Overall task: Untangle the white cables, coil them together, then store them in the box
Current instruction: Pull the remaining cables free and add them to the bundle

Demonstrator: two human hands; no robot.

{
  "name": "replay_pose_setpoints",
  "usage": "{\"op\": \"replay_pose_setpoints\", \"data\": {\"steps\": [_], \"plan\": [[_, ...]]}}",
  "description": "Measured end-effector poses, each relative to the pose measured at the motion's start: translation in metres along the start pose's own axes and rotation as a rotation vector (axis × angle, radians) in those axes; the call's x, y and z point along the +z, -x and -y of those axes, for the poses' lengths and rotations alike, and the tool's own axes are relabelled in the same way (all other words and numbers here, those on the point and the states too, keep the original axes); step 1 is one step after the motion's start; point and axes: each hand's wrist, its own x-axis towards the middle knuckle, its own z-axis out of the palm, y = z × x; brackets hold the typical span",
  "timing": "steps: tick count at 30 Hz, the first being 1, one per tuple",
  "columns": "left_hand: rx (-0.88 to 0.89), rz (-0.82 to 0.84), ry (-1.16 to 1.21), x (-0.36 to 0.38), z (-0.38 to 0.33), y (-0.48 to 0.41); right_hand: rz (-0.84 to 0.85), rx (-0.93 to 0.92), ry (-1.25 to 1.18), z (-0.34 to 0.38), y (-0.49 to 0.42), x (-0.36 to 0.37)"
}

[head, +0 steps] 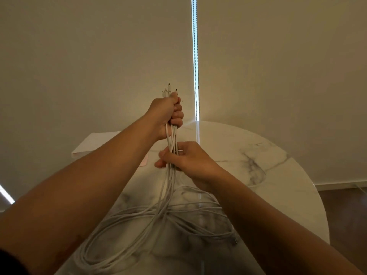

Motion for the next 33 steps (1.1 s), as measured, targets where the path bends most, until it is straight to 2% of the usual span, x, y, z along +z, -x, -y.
{"op": "replay_pose_setpoints", "data": {"steps": [2,4,7,9,11,12,16,26,30,33], "plan": [[-0.051,0.004,0.021,-0.004,-0.004,-0.005,0.021,0.033,-0.139,0.002,0.001,0.003],[-0.092,0.01,0.026,-0.008,-0.008,-0.009,0.008,0.017,-0.113,0.005,0.004,0.002],[-0.091,-0.001,0.042,-0.014,-0.015,-0.014,0.052,0.01,0.036,0.007,0.009,-0.008],[-0.047,-0.034,0.076,-0.016,-0.019,-0.018,0.068,0.0,0.293,0.003,0.013,-0.012],[-0.006,-0.071,0.144,-0.018,-0.021,-0.022,-0.01,-0.066,0.556,-0.001,0.015,-0.014],[0.012,-0.085,0.177,-0.019,-0.022,-0.023,-0.068,-0.103,0.594,-0.002,0.016,-0.015],[0.058,-0.117,0.252,-0.016,-0.027,-0.026,-0.243,-0.251,0.556,-0.002,0.02,-0.017],[0.018,-0.101,0.289,-0.003,-0.024,-0.019,-0.688,-0.593,0.628,-0.003,0.001,0.001],[-0.003,-0.103,0.319,0.003,-0.02,-0.016,-0.776,-0.635,0.611,0.009,-0.01,0.009],[-0.023,-0.101,0.365,0.003,-0.021,-0.016,-0.777,-0.628,0.556,0.015,-0.01,0.013]]}}
